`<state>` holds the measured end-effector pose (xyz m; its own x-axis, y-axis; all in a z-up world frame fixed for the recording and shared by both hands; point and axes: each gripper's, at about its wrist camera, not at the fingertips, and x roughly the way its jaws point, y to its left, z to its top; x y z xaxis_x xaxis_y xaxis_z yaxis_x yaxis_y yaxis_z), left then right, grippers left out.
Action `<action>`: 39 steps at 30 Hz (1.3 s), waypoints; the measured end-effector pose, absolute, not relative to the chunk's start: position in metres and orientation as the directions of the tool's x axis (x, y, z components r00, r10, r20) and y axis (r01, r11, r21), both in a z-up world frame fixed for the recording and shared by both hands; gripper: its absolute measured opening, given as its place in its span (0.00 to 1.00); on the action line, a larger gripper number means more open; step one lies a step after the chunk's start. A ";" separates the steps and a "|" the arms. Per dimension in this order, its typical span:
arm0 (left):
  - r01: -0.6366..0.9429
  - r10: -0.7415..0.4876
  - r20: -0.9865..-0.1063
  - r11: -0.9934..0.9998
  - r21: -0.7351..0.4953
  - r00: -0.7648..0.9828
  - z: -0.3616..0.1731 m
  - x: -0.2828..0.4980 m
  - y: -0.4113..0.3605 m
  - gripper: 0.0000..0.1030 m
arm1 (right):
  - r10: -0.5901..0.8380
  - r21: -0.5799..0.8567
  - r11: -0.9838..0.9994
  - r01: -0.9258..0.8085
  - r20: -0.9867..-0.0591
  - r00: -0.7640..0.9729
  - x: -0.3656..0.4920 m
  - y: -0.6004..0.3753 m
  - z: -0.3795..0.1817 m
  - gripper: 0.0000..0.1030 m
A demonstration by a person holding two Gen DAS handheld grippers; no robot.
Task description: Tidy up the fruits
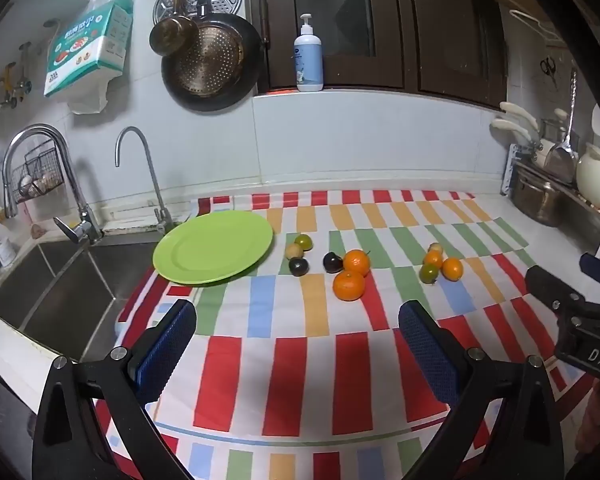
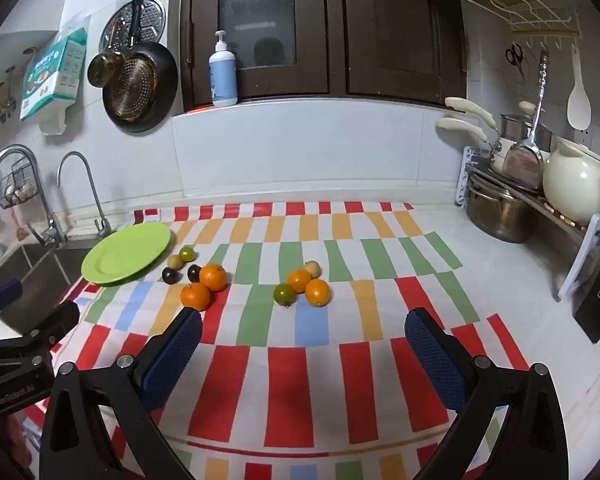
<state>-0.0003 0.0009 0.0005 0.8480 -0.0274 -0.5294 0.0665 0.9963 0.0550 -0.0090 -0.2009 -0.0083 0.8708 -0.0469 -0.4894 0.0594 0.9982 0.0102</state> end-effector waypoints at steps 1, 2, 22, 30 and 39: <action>0.066 -0.027 -0.527 0.996 0.056 0.849 0.001 0.000 0.001 1.00 | -0.042 0.011 0.998 0.054 -0.491 0.870 -0.008 -0.201 -0.008 1.00; 0.064 -0.024 -0.525 0.996 0.058 0.851 0.001 0.000 0.000 1.00 | -0.036 0.012 0.999 0.048 -0.492 0.870 -0.008 -0.202 -0.008 1.00; 0.053 -0.015 -0.497 0.997 0.063 0.868 0.006 -0.006 -0.001 1.00 | -0.026 0.001 1.000 0.030 -0.475 0.880 -0.013 -0.198 -0.006 1.00; 0.056 -0.018 -0.497 0.996 0.062 0.868 0.006 -0.007 0.000 1.00 | -0.025 0.001 1.000 0.029 -0.475 0.880 -0.013 -0.197 -0.008 1.00; 0.056 -0.018 -0.496 0.997 0.062 0.868 0.005 -0.007 0.000 1.00 | -0.023 0.005 1.000 0.029 -0.475 0.880 -0.013 -0.198 -0.008 1.00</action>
<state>-0.0068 -0.0004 0.0054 0.8684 -0.0184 -0.4955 0.0563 0.9965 0.0615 -0.0131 -0.1980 -0.0077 0.8796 -0.0229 -0.4751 0.0286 0.9996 0.0048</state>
